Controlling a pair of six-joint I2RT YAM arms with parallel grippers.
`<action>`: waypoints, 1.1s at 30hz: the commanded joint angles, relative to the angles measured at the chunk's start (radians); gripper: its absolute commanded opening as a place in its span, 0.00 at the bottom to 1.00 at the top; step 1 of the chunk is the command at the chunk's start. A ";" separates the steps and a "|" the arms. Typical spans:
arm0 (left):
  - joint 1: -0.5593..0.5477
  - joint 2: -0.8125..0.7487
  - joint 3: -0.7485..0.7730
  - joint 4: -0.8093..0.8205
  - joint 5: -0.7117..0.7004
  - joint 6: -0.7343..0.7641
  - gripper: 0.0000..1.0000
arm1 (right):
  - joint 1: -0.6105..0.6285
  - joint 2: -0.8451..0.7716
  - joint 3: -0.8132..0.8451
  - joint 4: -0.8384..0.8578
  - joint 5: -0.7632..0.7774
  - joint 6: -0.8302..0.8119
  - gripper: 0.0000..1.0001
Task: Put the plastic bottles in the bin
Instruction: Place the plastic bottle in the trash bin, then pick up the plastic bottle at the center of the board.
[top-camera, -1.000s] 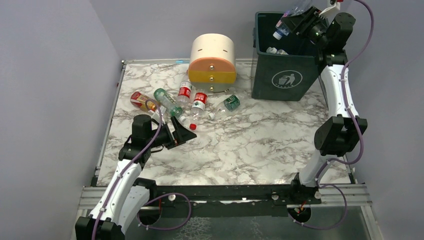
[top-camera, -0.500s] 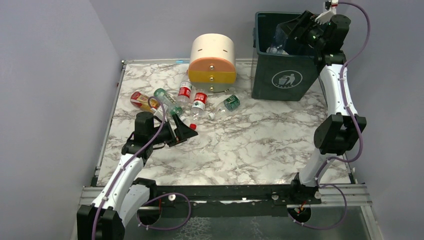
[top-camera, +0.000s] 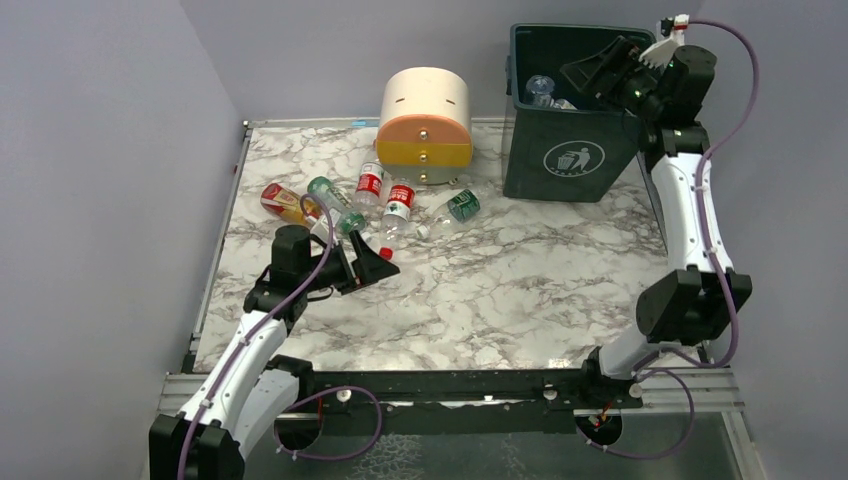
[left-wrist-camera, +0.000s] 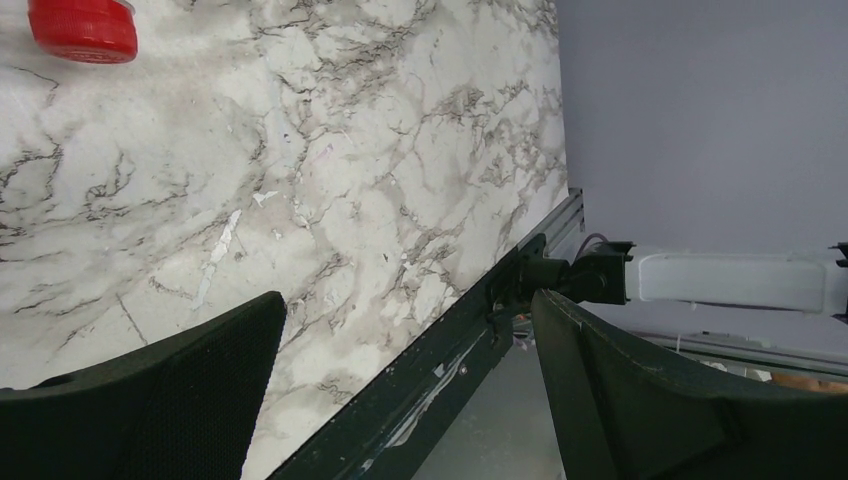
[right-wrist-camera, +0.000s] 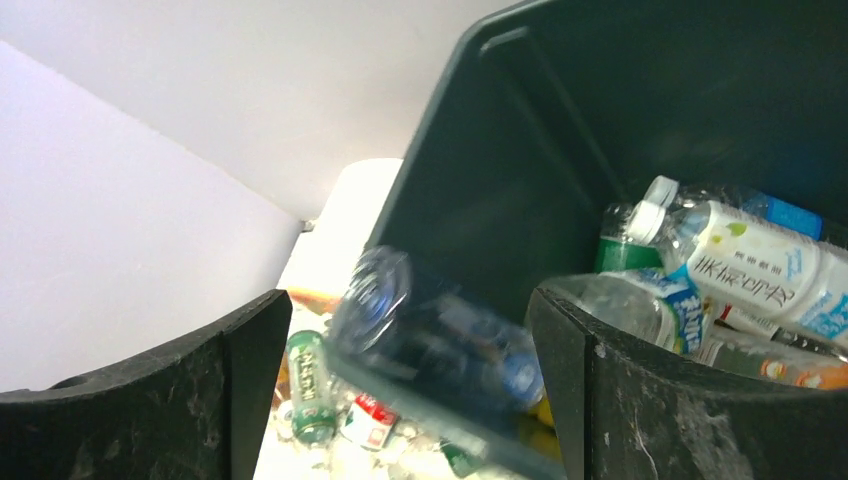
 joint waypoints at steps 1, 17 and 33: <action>-0.021 -0.038 0.012 0.012 -0.033 0.003 0.99 | -0.004 -0.180 -0.086 0.005 -0.038 0.014 0.92; -0.129 0.309 0.266 0.167 -0.243 0.217 0.99 | -0.004 -0.589 -0.565 0.019 -0.273 0.137 0.93; -0.333 1.013 0.699 0.370 -0.548 0.578 0.99 | 0.003 -0.637 -0.853 0.113 -0.268 0.169 0.93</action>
